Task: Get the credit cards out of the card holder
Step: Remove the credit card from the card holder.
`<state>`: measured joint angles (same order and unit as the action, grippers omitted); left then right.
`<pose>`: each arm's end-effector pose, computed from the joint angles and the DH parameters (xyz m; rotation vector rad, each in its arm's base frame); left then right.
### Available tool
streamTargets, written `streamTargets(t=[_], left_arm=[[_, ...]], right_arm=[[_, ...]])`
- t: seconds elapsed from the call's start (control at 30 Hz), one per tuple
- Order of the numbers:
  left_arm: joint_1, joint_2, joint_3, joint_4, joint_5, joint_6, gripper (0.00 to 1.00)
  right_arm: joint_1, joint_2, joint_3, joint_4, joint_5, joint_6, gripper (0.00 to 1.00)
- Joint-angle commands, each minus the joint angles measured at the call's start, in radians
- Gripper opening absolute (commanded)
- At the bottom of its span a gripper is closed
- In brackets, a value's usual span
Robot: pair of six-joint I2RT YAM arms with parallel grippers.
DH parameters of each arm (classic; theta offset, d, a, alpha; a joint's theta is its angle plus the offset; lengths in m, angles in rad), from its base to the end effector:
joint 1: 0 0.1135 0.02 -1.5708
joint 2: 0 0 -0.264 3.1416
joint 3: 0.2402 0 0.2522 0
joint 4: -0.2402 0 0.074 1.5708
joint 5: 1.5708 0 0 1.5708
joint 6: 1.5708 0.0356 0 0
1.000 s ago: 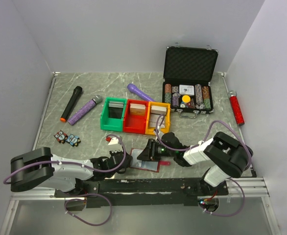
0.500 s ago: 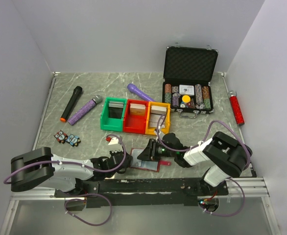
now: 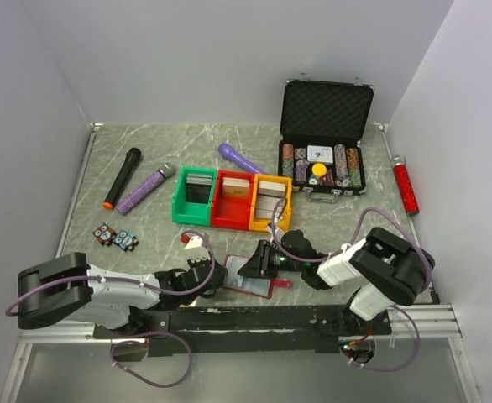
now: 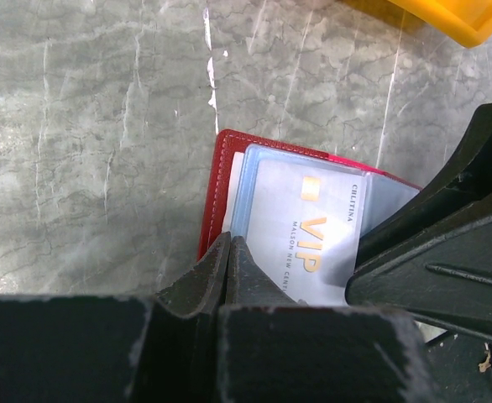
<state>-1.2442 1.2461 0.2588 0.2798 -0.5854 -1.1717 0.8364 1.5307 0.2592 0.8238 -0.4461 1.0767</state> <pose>0.0827 -0.1827 0.1250 -0.2268 2.2229 -0.7163 0.1458 0.1844 0.1150 -0.0518 2.4000 1.5324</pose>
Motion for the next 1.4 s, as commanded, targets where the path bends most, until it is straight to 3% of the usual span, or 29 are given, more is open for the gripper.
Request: streamTargets(t=[0.0, 0.6, 1.37], left_arm=[[-0.004, 0.009, -0.024, -0.094, 0.041, -0.009, 0.01], [-0.003, 0.013, -0.023, -0.125, 0.016, -0.042, 0.01], [0.008, 0.018, -0.021, -0.168, 0.007, -0.083, 0.01]], right_arm=[[-0.013, -0.038, -0.003, 0.074, -0.006, -0.004, 0.33], [-0.031, -0.093, -0.012, 0.006, -0.016, -0.032, 0.26], [-0.043, -0.127, -0.055, 0.006, -0.034, -0.040, 0.31]])
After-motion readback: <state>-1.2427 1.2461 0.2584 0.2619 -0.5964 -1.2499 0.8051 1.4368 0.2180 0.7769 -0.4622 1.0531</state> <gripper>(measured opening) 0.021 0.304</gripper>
